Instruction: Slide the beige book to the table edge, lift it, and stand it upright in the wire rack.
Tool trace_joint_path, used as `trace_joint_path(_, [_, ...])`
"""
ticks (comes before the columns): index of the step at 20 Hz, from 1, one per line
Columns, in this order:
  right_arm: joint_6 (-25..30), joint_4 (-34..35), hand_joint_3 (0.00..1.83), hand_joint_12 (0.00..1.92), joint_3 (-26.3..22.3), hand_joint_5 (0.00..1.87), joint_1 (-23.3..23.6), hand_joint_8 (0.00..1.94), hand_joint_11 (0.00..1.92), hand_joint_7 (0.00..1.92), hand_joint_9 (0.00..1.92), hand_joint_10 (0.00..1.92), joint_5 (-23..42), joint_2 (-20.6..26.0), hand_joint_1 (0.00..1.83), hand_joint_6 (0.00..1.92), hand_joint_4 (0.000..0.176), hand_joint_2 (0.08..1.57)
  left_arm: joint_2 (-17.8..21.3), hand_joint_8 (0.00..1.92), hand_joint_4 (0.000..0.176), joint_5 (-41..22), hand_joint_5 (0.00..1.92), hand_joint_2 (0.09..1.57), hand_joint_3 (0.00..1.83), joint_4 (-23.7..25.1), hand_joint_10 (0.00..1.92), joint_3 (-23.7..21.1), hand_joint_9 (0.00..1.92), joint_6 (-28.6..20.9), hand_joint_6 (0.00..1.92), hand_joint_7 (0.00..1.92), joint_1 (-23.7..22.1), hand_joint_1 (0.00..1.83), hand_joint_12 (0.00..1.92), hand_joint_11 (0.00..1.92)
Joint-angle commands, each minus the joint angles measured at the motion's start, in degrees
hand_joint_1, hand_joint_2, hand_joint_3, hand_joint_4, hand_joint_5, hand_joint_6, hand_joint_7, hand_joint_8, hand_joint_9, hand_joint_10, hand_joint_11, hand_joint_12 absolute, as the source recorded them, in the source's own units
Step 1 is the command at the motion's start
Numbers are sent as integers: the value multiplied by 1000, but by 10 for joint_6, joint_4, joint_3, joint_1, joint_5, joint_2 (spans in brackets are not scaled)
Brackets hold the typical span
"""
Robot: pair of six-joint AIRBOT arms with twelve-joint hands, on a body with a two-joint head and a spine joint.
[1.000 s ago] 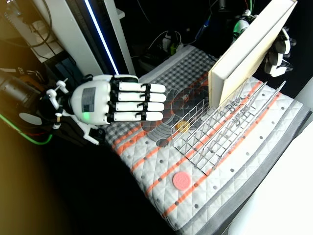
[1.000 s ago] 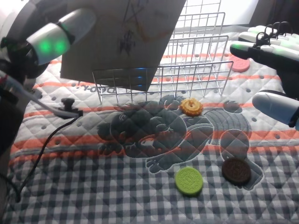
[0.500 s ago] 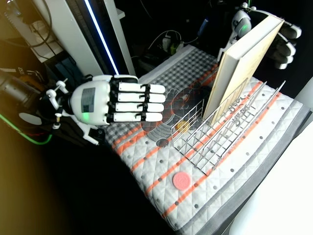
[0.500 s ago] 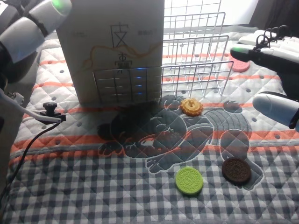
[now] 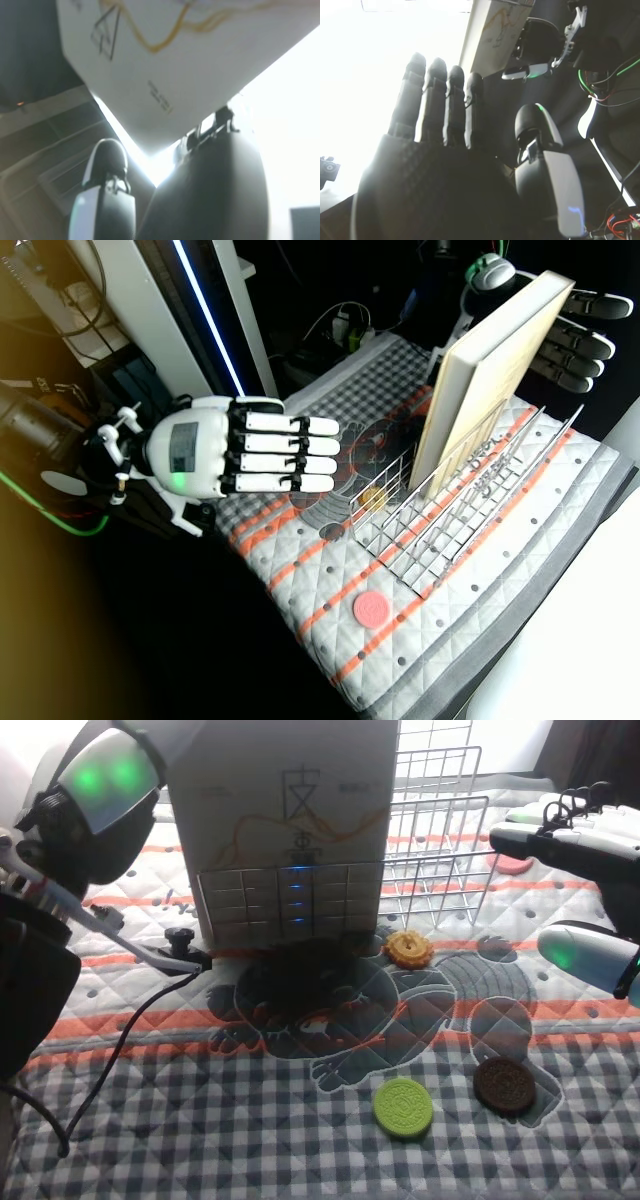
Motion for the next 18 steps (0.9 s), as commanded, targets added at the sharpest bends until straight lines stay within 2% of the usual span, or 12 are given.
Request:
trace_joint_path(1, [4, 8, 3, 12, 1, 377, 4, 4, 260, 322, 277, 0, 68, 0, 312, 0, 0, 1365, 13, 0, 176, -59, 0, 1168, 3, 1, 21, 0, 156, -2, 0, 0, 2, 499, 891, 0])
trace_joint_path(2, [4, 8, 1, 15, 0, 381, 4, 6, 267, 330, 282, 2, 68, 0, 308, 2, 0, 1361, 25, 0, 176, -63, 0, 1174, 2, -2, 21, -5, 100, -2, 0, 0, 10, 506, 842, 0])
trace_joint_path(3, [4, 10, 0, 7, -2, 380, 4, 4, 251, 328, 278, 1, 68, 1, 306, 1, 0, 1358, 37, 0, 176, -66, 0, 1167, 0, -2, 3, -10, 19, -1, 0, 0, 16, 548, 168, 0])
trace_joint_path(4, [4, 12, 0, 6, -6, 386, 4, 4, 248, 329, 280, 1, 68, 3, 305, 4, 0, 1358, 61, 0, 176, -68, 0, 1161, 0, 0, 0, -21, 3, 5, 0, 0, 24, 574, 33, 0])
trace_joint_path(10, [-5, 15, 3, 0, -11, 369, 3, 0, 229, 280, 217, 0, 69, 25, 316, 1, 0, 1361, 171, 0, 161, -91, 0, 1176, 10, 60, 0, -88, 0, 35, 0, 0, 80, 528, 0, 0])
trace_joint_path(12, [-15, 19, 8, 0, -14, 300, 3, 0, 118, 230, 146, 0, 78, 36, 225, 0, 33, 1387, 202, 0, 175, -108, 0, 1163, 1, 83, 0, -116, 0, 40, 0, 0, 112, 508, 0, 0])
trace_joint_path(13, [-16, 21, 7, 11, -15, 282, 3, 0, 143, 228, 153, 3, 83, 40, 303, 1, 0, 1408, 212, 0, 176, -113, 0, 1178, 6, 91, 0, -125, 0, 41, 0, 0, 123, 541, 0, 0])
trace_joint_path(14, [-16, 23, 0, 11, -15, 266, 3, 0, 148, 219, 159, 4, 91, 44, 326, 0, 0, 1385, 227, 0, 176, -122, 0, 1174, 3, 98, 0, -141, 0, 41, 0, 0, 143, 520, 0, 0])
trace_joint_path(15, [-16, 26, 0, 24, -17, 282, 3, 5, 207, 236, 194, 10, 100, 46, 415, 8, 16, 1376, 236, 0, 147, -136, 0, 1145, 0, 99, 0, -154, 0, 41, 0, 0, 161, 491, 0, 0])
trace_joint_path(16, [-17, 30, 4, 26, -20, 259, 2, 0, 222, 226, 194, 7, 113, 47, 450, 1, 4, 1396, 241, 0, 94, -161, 0, 1147, 0, 99, 0, -167, 0, 41, 0, 0, 183, 510, 0, 0])
trace_joint_path(17, [-21, 34, 4, 26, -23, 259, 0, 0, 222, 226, 194, 7, 124, 47, 450, 1, 4, 1396, 245, 0, 94, -181, 0, 1147, 0, 98, 0, -177, 0, 41, 0, 0, 202, 510, 0, 0])
trace_joint_path(18, [-25, 37, 0, 16, -25, 235, -2, 1, 226, 207, 201, 5, 134, 48, 519, 0, 0, 1401, 248, 5, 66, -199, 55, 1170, 2, 98, 2, -186, 12, 41, 6, 52, 219, 487, 0, 0])
